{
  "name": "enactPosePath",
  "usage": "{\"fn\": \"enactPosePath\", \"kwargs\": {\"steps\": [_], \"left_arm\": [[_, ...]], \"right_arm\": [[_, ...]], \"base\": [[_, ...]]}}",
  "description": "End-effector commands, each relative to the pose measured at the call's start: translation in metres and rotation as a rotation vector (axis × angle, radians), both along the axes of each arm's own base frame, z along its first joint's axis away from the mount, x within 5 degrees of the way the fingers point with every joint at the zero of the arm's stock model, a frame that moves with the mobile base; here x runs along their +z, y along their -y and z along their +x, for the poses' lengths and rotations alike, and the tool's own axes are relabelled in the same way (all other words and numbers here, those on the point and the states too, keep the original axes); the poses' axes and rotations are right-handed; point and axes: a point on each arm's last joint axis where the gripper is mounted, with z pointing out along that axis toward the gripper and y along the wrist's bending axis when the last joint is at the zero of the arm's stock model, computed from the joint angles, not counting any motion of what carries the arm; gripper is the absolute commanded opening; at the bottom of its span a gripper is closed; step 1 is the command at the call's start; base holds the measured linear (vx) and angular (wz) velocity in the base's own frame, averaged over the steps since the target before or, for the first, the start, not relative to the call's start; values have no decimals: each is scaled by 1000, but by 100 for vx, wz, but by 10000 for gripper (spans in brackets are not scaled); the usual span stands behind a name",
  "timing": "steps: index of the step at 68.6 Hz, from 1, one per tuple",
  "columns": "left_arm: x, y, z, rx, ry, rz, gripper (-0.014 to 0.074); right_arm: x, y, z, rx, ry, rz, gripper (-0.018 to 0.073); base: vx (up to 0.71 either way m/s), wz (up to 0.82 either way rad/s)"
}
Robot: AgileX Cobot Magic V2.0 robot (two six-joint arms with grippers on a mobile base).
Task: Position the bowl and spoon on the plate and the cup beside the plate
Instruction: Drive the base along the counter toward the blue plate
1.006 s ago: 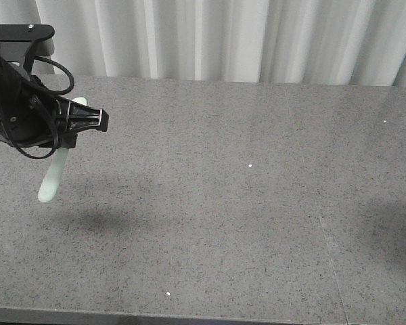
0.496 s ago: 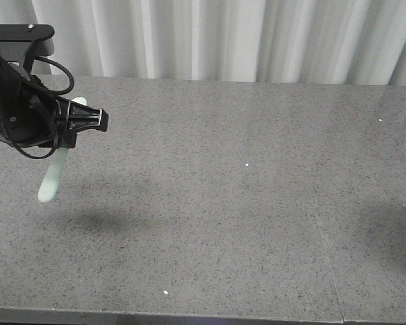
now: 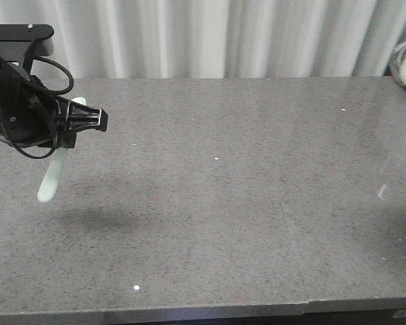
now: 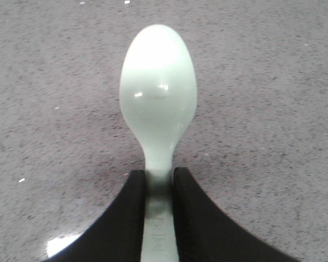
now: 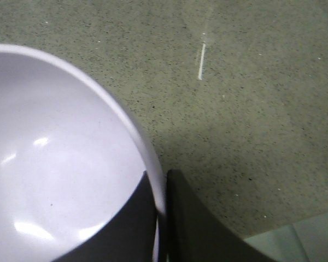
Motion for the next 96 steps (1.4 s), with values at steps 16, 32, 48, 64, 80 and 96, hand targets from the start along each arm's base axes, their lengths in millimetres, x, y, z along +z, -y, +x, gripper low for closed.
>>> {"fn": "enactPosePath", "kwargs": {"steps": [16,32,48,64,80,96], "left_arm": [[20,-1,-6,-7,94,-36,-6],[20,-1,-6,-7,94,-36,-6],[20,-1,-6,-7,94,-36,-6],[20,-1,-6,-7,94,-36,-6],[20,-1,-6,-7,94,-36,-6],[20,-1,-6,-7,94,-36,-6]], "right_arm": [[14,2,-1,-3,95,-43,-6],[14,2,-1,-3,95,-43,-6],[14,2,-1,-3,95,-43,-6],[14,2,-1,-3,95,-43,-6],[14,2,-1,-3,95,-43,-6],[14,2,-1,-3,95,-43,-6]], "base": [[-2,-33],[-3,-46],[-5,-54],[-6,-49],[-7,-43],[-7,-47]]}}
